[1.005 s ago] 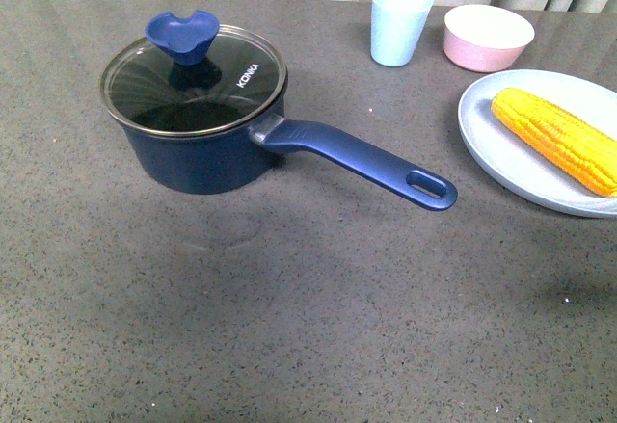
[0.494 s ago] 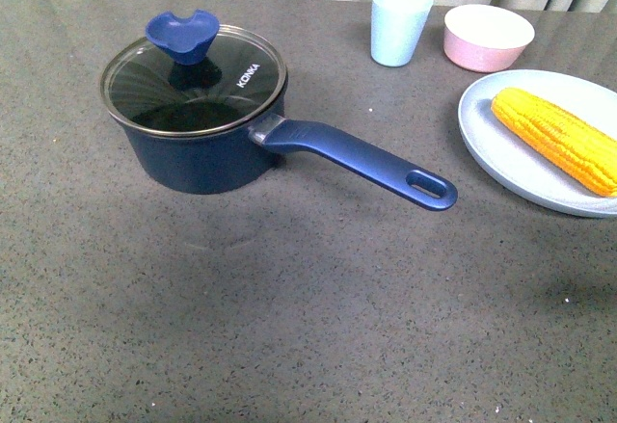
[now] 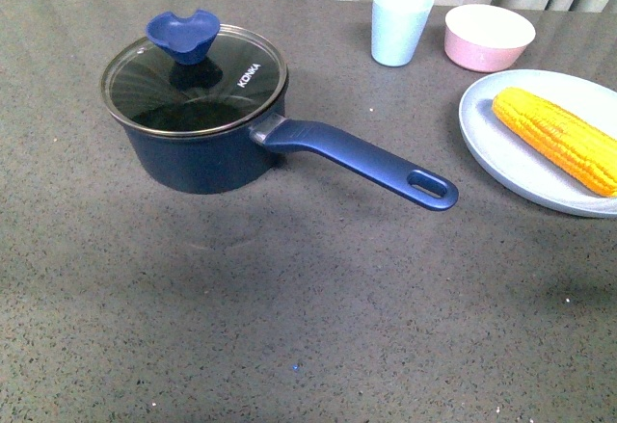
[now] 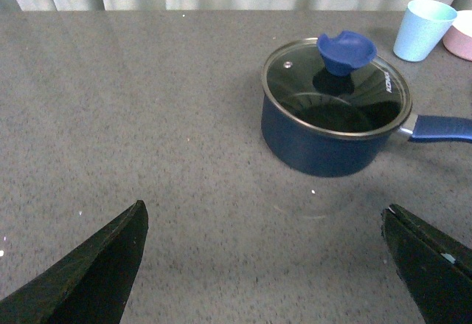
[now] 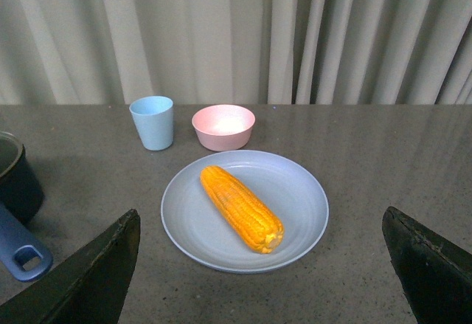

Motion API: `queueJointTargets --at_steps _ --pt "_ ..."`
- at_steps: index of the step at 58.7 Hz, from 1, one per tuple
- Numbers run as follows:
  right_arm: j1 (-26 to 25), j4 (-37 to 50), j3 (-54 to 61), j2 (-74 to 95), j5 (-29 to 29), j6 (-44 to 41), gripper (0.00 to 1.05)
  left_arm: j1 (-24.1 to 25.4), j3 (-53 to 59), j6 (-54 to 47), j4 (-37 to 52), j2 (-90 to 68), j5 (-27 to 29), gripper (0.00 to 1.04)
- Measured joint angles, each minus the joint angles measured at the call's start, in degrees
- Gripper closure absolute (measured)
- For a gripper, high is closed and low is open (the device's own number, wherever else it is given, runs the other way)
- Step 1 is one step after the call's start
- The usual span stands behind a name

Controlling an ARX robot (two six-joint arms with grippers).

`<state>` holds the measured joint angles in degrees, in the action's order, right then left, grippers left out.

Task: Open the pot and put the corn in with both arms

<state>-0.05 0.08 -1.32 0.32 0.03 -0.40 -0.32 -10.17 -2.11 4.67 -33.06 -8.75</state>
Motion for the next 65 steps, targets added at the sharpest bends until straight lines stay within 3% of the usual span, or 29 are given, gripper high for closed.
queueJointTargets --at_steps 20,37,65 --pt "0.0 0.0 0.0 0.0 0.0 0.0 0.09 -5.3 -11.0 -1.4 25.7 -38.7 1.5 0.09" --pt "0.0 0.0 0.0 0.0 0.0 0.0 0.09 -10.4 -18.6 -2.4 32.0 -54.2 1.0 0.09" --pt "0.0 0.0 0.0 0.0 0.0 0.0 0.09 -14.1 -30.8 -2.1 33.0 -67.6 2.6 0.09"
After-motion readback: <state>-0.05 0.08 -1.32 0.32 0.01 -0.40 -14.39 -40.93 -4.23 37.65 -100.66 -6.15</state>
